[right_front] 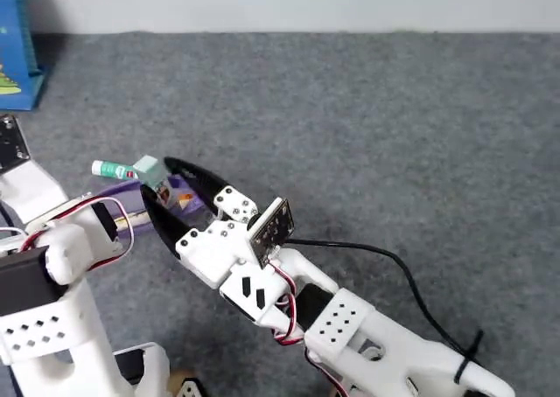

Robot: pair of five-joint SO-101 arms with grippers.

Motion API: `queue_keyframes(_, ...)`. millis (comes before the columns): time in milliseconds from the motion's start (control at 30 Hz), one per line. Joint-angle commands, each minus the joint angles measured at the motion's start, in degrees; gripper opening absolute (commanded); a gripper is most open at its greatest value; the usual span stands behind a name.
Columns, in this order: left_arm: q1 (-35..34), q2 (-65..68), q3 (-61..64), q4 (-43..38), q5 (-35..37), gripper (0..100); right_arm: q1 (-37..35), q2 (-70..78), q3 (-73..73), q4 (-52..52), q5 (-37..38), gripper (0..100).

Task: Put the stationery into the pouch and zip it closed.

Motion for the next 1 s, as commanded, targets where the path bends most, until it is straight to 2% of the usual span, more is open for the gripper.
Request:
queue_keyframes(0,0.3,-0.3,-0.7,1.0,0.5,1,0.0,-4.5,-0.5,3.6,0.7,19.5)
queue_keyframes(267,0.3,-0.3,-0.7,1.0,0.5,1,-2.2,-18.2,-0.5,17.1,0.7,15.4)
queue_keyframes(400,0.3,-0.3,-0.7,1.0,0.5,1,-6.1,-23.0,-0.5,23.6,0.7,8.3)
queue_keyframes(500,0.3,-0.3,-0.7,1.0,0.5,1,-7.1,-22.4,-0.5,24.7,0.7,0.3)
queue_keyframes(667,0.3,-0.3,-0.7,1.0,0.5,1,-7.0,-19.9,-0.5,24.6,0.7,2.0)
queue_keyframes(967,0.3,-0.3,-0.7,1.0,0.5,1,0.9,-20.0,-0.4,27.3,0.4,0.8)
